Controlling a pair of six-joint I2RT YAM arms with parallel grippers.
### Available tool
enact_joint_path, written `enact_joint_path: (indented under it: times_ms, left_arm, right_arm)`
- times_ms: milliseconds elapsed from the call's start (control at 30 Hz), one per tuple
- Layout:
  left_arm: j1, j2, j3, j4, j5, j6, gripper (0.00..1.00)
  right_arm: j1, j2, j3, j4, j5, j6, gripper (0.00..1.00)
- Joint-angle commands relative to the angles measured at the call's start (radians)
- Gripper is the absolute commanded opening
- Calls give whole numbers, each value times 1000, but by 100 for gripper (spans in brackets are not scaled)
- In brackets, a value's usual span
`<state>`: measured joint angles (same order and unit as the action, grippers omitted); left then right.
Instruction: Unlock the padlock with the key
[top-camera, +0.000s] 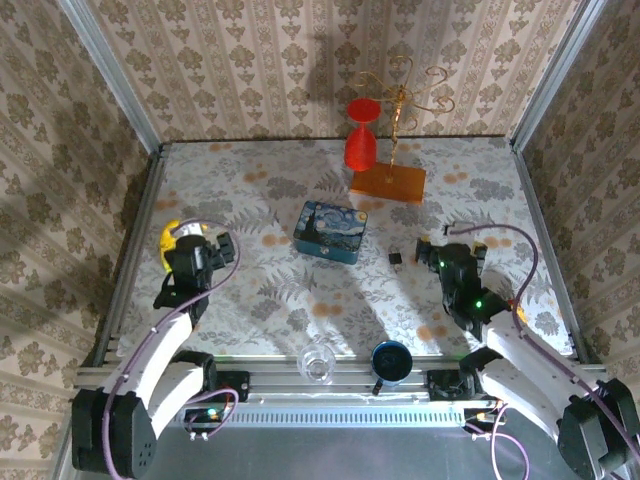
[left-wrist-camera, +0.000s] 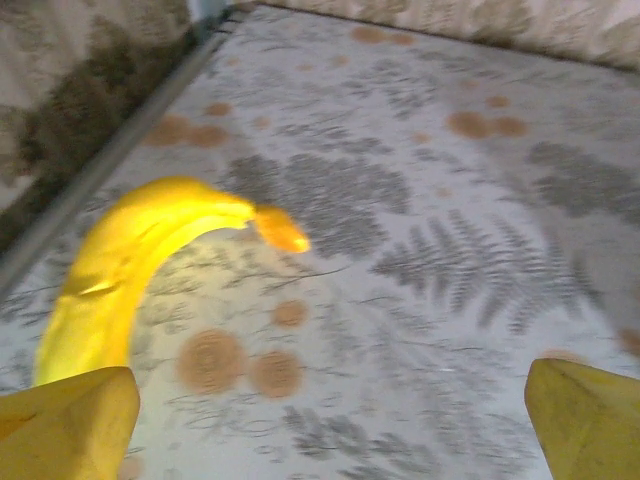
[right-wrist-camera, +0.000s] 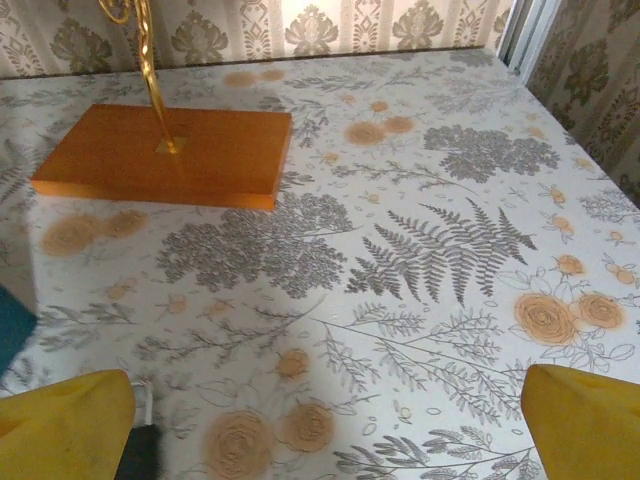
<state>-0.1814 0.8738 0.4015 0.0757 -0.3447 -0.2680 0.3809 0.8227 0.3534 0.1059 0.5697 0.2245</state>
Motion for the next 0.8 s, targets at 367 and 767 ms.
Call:
enact_joint_path:
  times_ms: [367,767]
  left_arm:
    - [149,293,-182,782,186,291,100]
    - [183,696,-143,1118,344,312,100]
  right_arm:
    - [-147,93,-83,396,-35,-145,100]
    - [-222,251,-78,514,-69,-141,100]
